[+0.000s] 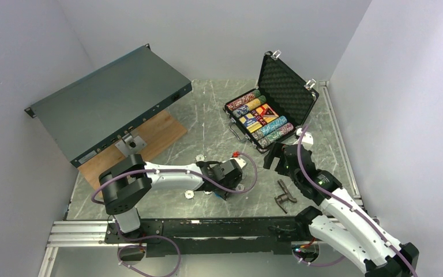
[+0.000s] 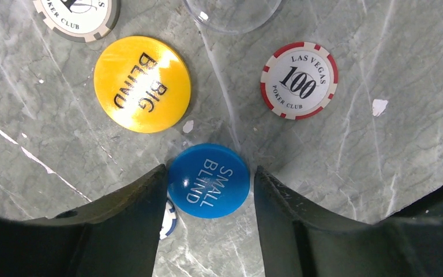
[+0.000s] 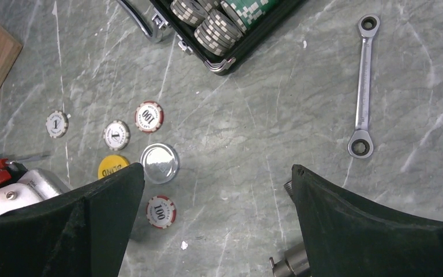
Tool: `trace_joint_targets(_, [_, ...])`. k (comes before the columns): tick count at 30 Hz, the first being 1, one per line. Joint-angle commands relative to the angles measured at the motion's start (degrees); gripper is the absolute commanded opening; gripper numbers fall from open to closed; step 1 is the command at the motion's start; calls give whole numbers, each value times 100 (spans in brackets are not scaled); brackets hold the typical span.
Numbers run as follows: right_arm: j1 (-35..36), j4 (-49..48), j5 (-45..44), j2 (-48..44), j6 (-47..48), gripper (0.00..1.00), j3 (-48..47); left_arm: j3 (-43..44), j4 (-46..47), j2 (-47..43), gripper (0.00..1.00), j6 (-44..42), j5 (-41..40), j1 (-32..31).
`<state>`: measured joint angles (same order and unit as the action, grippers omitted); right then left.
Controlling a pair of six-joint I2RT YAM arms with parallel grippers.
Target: Pack up texas hold em set
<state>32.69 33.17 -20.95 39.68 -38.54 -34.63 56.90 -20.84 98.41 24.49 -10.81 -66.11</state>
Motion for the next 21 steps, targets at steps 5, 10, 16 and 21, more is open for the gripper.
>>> trace_joint_targets(5, [-33,-85,-359,-126,236,100,-121,-305,-251,373,54,148,-90,-196])
trace_joint_targets(10, [-111,-34,-213,87,104,100,-166,-328,-239,238,44,121,-323,-218])
trace_joint_targets(16, [-1077,-205,931,409,12,99,-19,-414,-60,-377,43,-84,-532,-221])
trace_joint_targets(21, [-1751,-577,2421,1015,393,100,11,-417,-42,-756,41,-226,-683,-219])
